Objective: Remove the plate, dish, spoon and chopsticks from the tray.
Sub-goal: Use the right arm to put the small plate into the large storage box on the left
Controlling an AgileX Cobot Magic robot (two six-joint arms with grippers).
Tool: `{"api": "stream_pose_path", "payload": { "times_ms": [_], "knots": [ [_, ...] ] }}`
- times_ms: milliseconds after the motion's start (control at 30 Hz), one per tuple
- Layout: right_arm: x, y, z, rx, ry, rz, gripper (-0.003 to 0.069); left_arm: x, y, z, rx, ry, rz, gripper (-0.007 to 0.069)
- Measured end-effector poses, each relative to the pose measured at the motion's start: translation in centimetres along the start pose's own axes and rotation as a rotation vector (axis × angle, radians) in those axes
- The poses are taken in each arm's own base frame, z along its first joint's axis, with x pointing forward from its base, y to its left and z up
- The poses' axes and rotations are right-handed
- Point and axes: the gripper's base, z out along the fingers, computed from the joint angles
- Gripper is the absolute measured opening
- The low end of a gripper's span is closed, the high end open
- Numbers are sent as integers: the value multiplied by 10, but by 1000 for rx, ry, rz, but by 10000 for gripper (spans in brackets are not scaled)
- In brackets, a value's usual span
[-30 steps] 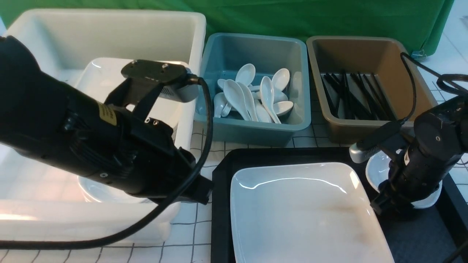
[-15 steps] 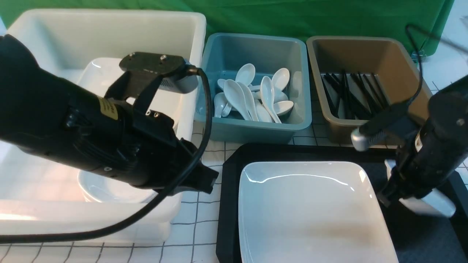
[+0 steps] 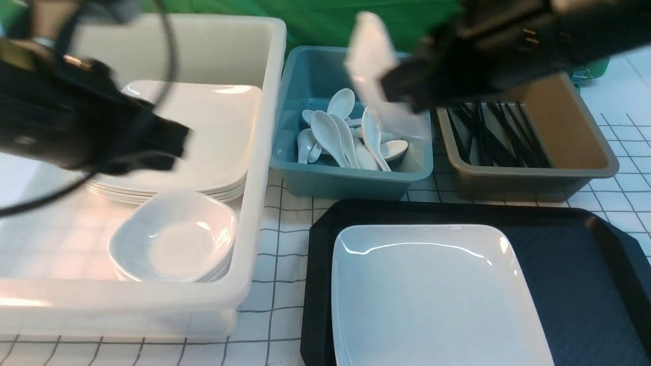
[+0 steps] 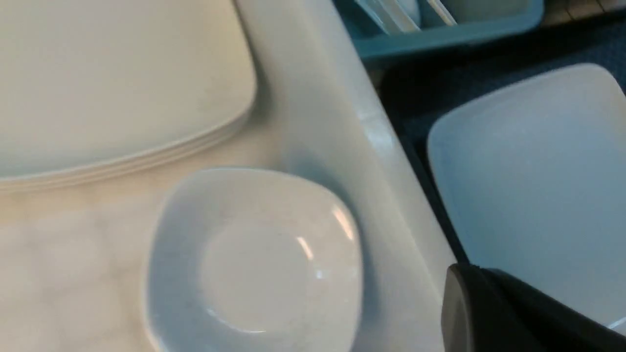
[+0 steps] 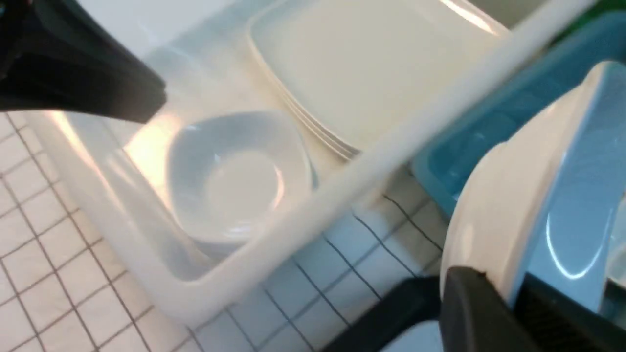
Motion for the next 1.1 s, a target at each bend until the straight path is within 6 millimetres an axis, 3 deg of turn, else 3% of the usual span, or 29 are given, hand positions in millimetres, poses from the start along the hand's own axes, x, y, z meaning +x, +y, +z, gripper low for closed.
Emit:
{"api": "stream_pose_path", "payload": {
  "times_ms": [100,200,267,300,400,433,533,633,700,733,800,833,867,967,1033,1100],
  "knots": [
    [-12,16,30,-59,4,-36,43,3,22,-24,-92,-66,-83,-1],
    [-22,44,73,-130,10,-109,43,11,48,-45,-214,-110,-185,-1],
    [-24,54,85,-153,11,-131,43,15,56,-49,-248,-111,-223,-1],
    [-26,75,108,-194,20,-175,43,21,65,-53,-277,-105,-276,-1],
    [-20,88,131,-212,52,-206,43,23,69,-54,-277,-106,-311,0],
    [-13,94,149,-213,86,-234,43,24,70,-53,-264,-104,-315,0],
    [3,97,175,-207,149,-265,52,24,67,-52,-219,-109,-317,0],
    [12,98,187,-203,186,-280,106,23,65,-52,-193,-115,-318,0],
    [13,100,188,-204,192,-288,150,23,65,-52,-187,-116,-312,0],
    [14,103,188,-207,199,-299,223,23,64,-51,-185,-116,-310,0],
    [13,105,188,-208,202,-292,292,23,64,-51,-184,-116,-310,0],
    [13,106,185,-210,214,-273,376,23,64,-51,-182,-116,-310,0],
    [13,106,183,-211,220,-262,401,23,64,-51,-182,-116,-310,0],
    [3,107,162,-214,231,-252,500,23,64,-51,-182,-116,-304,0],
    [-7,107,145,-211,216,-259,524,22,64,-51,-177,-116,-295,0],
    [-22,104,113,-172,194,-281,526,22,62,-51,-154,-119,-280,0]
  ]
}}
